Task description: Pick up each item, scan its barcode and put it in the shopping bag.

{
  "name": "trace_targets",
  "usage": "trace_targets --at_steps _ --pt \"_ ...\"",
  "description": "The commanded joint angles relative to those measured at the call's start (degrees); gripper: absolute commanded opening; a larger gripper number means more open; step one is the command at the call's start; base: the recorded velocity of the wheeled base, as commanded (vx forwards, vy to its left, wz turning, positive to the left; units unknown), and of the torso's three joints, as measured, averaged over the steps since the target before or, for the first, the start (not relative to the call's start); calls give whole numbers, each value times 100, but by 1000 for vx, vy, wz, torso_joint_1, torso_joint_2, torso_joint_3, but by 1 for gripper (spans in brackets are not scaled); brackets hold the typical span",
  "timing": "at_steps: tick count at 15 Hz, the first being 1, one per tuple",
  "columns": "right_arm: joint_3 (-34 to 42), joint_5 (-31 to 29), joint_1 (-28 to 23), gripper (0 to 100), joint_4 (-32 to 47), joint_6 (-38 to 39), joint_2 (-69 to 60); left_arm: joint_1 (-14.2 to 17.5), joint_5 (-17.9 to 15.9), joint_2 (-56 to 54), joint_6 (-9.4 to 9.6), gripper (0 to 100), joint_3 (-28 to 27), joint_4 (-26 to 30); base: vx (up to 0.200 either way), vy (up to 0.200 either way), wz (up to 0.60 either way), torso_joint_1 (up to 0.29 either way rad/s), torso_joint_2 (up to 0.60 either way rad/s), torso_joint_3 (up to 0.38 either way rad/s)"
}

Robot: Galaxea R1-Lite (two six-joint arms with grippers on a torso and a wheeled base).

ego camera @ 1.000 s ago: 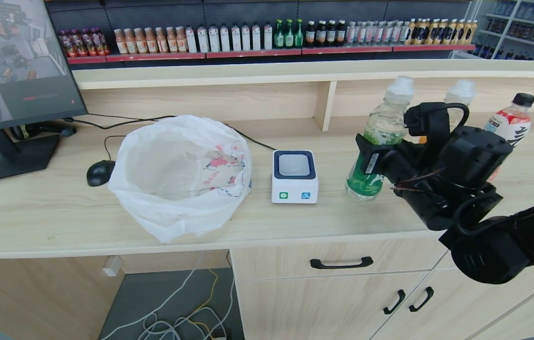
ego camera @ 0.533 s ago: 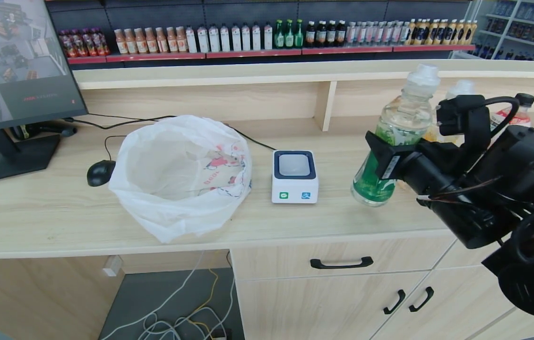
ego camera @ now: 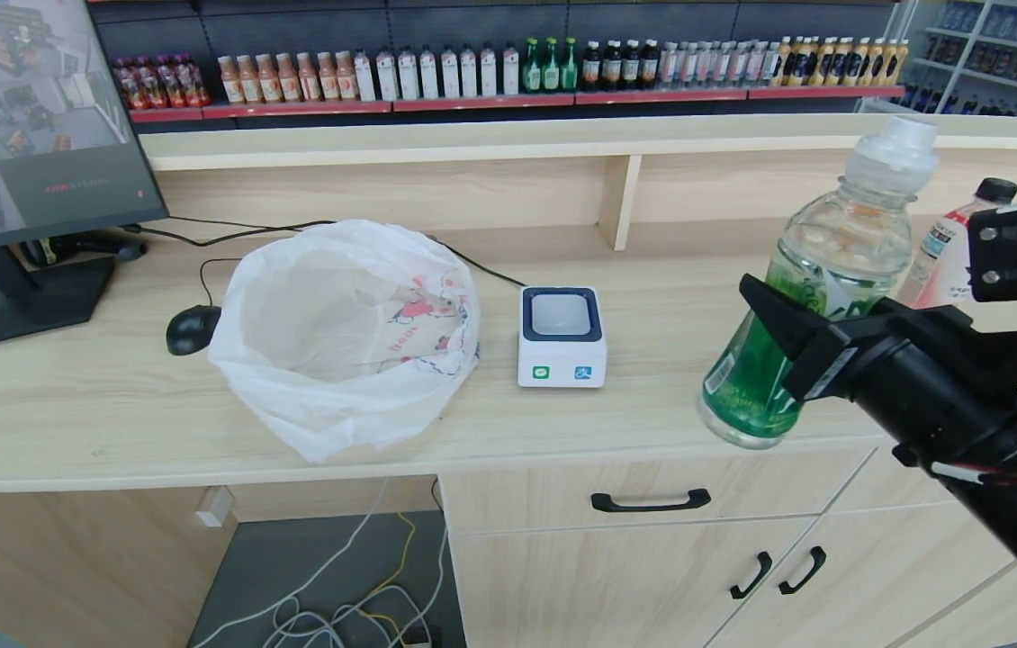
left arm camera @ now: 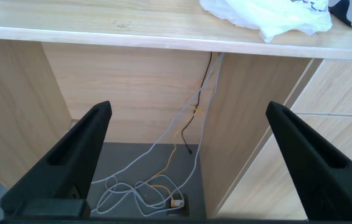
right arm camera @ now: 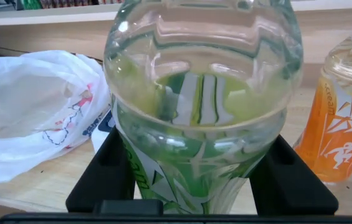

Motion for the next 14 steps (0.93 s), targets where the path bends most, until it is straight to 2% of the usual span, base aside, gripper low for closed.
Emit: trace_targets --at_steps 1,11,14 --pt "296 1 64 0 9 53 -392 4 1 0 -2 100 5 -1 0 0 0 0 0 0" --pt "700 247 416 0 53 264 -796 4 1 0 -2 100 5 -1 0 0 0 0 0 0" --pt "674 757 609 0 317 624 -1034 4 1 0 -2 100 -4 -1 0 0 0 0 0 0"
